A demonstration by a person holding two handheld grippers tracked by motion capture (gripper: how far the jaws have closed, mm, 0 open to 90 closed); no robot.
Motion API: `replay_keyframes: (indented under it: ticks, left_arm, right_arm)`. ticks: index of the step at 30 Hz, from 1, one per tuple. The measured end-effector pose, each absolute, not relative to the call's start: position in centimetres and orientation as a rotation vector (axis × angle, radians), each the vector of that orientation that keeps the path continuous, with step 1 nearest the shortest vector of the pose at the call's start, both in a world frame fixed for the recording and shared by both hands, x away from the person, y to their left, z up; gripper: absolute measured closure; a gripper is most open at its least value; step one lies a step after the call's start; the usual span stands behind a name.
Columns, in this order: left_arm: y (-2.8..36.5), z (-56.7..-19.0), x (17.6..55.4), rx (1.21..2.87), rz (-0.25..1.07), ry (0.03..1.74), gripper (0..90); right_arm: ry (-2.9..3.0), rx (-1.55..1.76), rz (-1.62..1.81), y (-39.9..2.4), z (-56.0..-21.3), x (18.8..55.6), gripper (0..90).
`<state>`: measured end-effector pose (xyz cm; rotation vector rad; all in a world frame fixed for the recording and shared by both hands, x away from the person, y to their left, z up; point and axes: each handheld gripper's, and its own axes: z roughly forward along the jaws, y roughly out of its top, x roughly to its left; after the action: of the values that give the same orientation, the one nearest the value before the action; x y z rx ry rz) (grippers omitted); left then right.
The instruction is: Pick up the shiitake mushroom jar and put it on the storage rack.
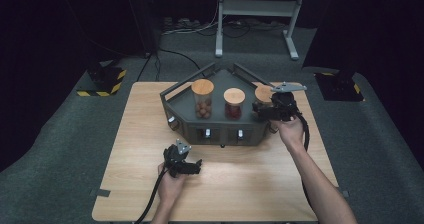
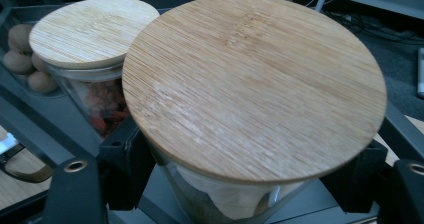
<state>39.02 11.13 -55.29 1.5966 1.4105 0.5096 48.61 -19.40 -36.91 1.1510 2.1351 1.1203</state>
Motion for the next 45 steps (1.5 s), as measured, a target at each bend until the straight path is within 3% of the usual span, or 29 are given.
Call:
replay_keyframes:
  ticks: [45]
  left_arm:
    - [11.2,-55.3,39.0,1.611,0.511,1.407,4.8]
  right_arm:
    - [2.135,1.196,1.052,-18.6,-38.6,50.1,25.0]
